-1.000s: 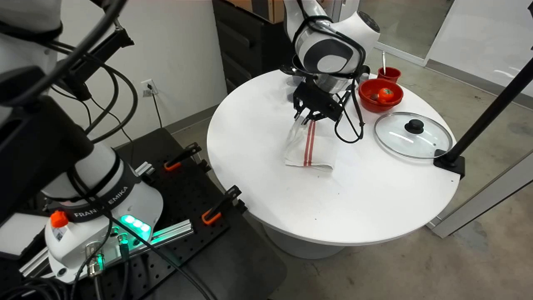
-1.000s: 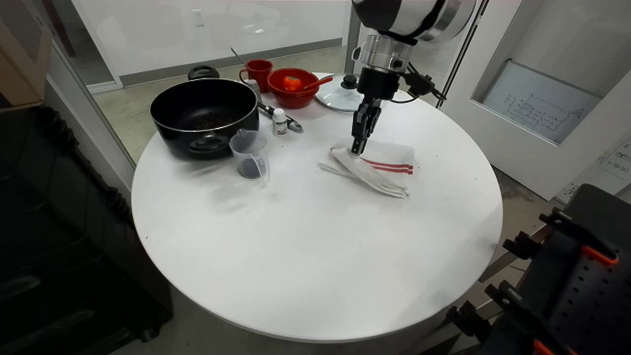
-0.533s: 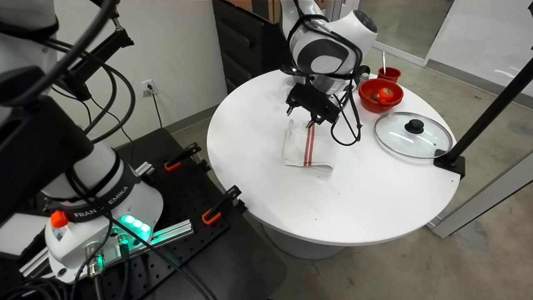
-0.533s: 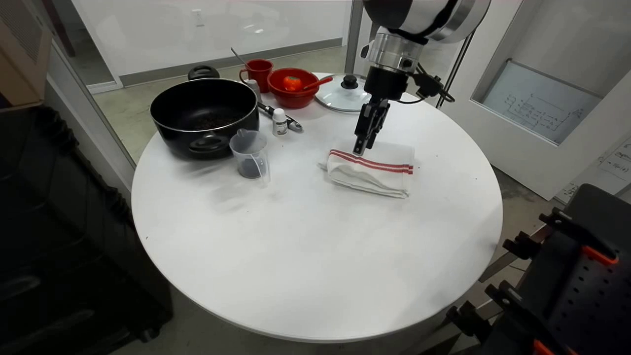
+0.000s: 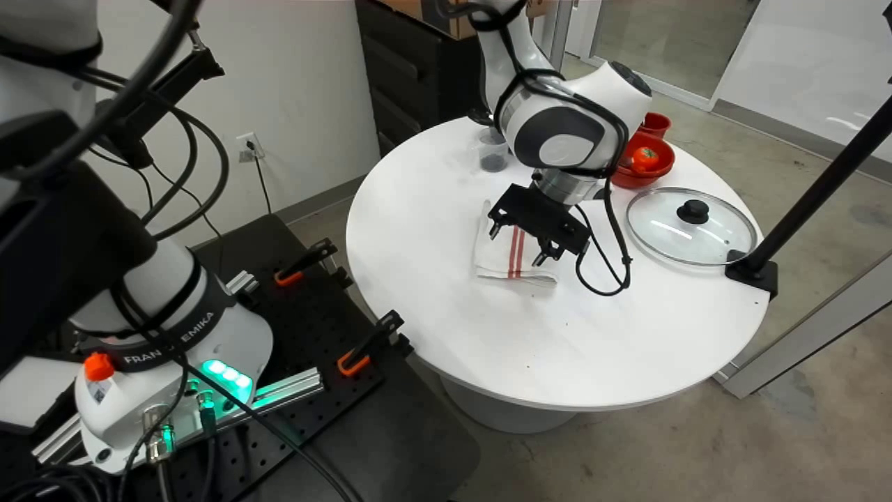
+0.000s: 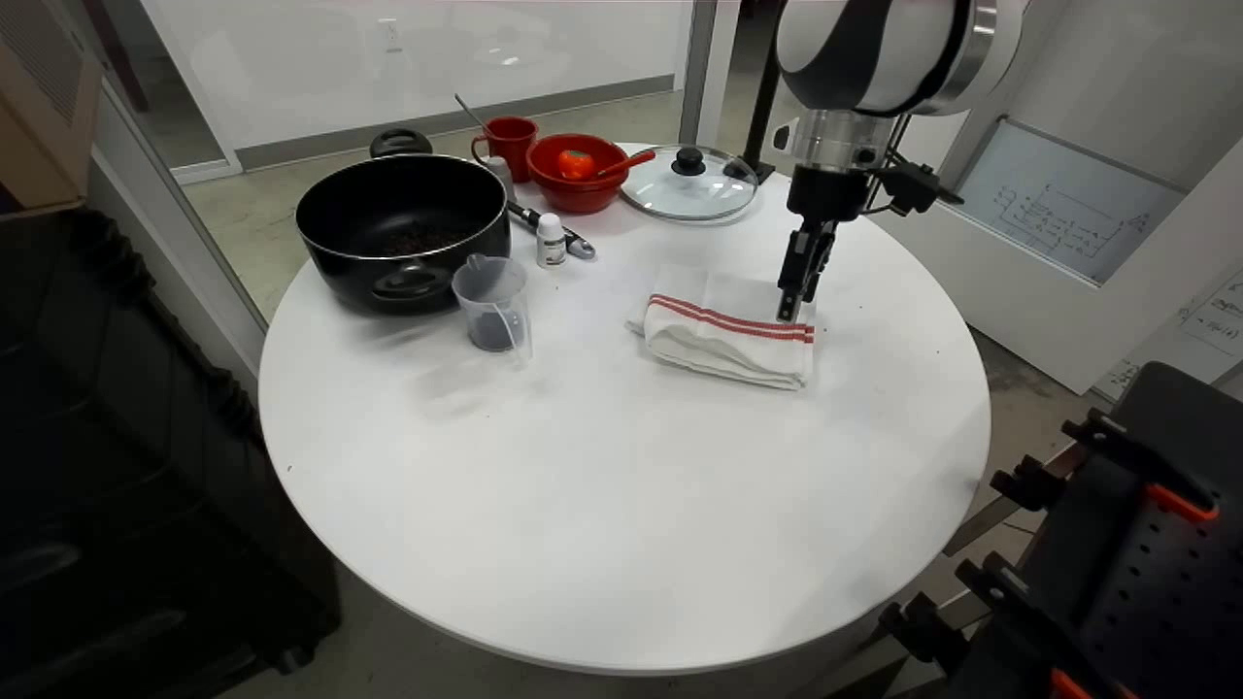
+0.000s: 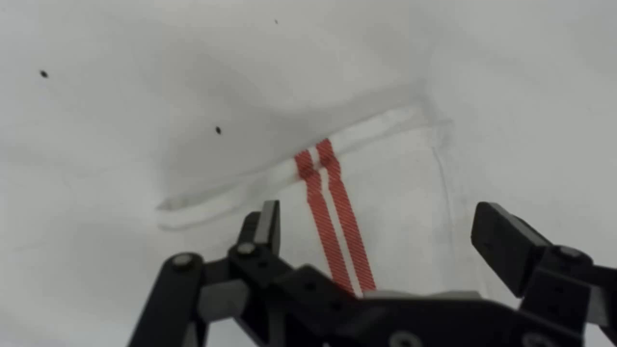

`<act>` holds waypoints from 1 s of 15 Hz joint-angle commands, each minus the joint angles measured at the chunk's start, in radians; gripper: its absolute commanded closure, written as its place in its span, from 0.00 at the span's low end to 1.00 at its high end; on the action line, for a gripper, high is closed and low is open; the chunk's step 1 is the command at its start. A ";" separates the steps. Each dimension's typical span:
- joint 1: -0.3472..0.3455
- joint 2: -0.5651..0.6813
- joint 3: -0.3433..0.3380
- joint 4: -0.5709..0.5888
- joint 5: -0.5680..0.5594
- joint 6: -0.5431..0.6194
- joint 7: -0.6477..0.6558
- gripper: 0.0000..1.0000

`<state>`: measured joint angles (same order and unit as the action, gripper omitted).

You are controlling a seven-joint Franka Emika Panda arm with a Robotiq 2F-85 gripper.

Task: Fold the cloth in half

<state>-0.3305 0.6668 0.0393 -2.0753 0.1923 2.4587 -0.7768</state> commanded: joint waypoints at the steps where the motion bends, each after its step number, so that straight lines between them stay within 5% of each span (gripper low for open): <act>1: -0.016 0.013 -0.019 0.009 -0.018 0.023 0.027 0.00; 8: -0.038 0.007 -0.017 0.039 -0.011 0.028 0.059 0.00; 10: 0.020 -0.047 -0.050 0.023 -0.103 -0.034 0.077 0.00; 15: 0.076 -0.210 -0.010 -0.095 -0.158 0.059 0.074 0.00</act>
<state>-0.2912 0.5785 0.0200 -2.0687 0.0611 2.4640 -0.7293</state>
